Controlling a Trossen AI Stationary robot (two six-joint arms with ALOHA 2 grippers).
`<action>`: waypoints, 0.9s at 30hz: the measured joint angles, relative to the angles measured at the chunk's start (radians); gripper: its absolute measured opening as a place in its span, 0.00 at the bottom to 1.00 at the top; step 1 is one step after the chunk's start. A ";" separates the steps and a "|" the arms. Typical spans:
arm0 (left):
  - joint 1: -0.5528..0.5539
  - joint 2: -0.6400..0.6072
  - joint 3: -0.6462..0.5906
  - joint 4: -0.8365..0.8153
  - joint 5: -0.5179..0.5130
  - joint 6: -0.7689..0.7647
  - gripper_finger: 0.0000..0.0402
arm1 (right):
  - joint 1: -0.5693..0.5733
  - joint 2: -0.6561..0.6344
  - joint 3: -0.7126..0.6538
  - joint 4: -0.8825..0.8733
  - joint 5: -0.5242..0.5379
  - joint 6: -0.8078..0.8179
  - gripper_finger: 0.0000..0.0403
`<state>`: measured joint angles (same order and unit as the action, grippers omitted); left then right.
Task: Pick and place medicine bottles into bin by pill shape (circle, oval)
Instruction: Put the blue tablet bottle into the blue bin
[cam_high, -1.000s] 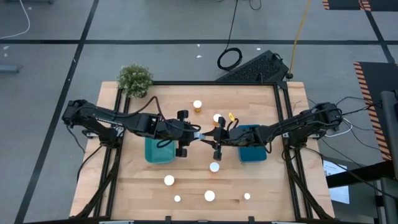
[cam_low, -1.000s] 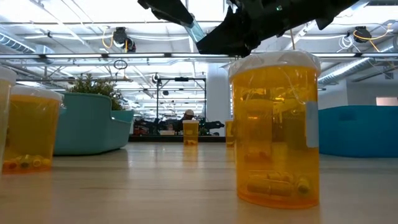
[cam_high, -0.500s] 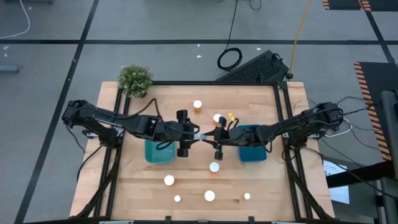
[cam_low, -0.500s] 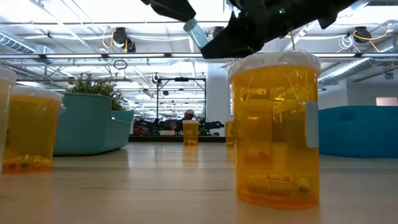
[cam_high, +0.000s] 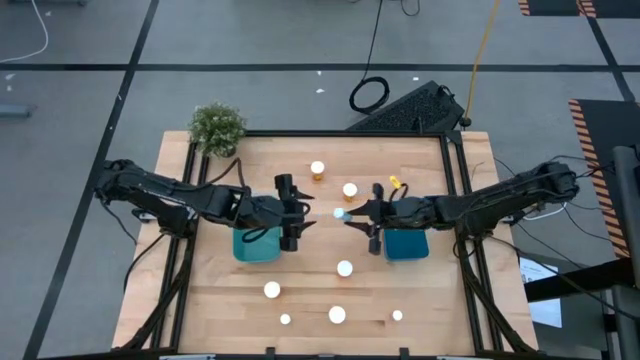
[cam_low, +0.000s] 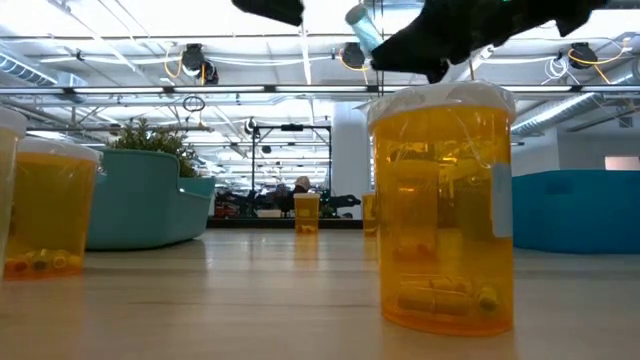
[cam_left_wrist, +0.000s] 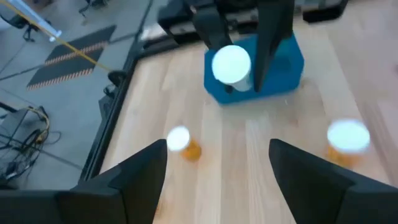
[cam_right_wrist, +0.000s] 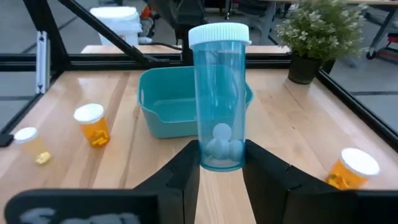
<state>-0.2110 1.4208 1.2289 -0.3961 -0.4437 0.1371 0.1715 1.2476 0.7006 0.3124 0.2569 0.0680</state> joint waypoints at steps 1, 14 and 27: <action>0.009 -0.001 -0.015 0.045 0.007 0.003 0.70 | 0.000 -0.015 -0.016 0.031 0.000 0.002 0.25; 0.087 0.060 -0.303 0.928 0.235 0.001 0.69 | 0.000 -0.075 -0.210 0.521 0.002 -0.044 0.26; 0.103 0.242 -0.235 1.088 0.259 -0.054 0.69 | 0.000 0.011 -0.212 0.633 0.002 -0.065 0.26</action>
<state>-0.1078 1.6625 0.9943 0.6922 -0.1852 0.0834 0.1716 1.2585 0.4889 0.9455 0.2588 0.0035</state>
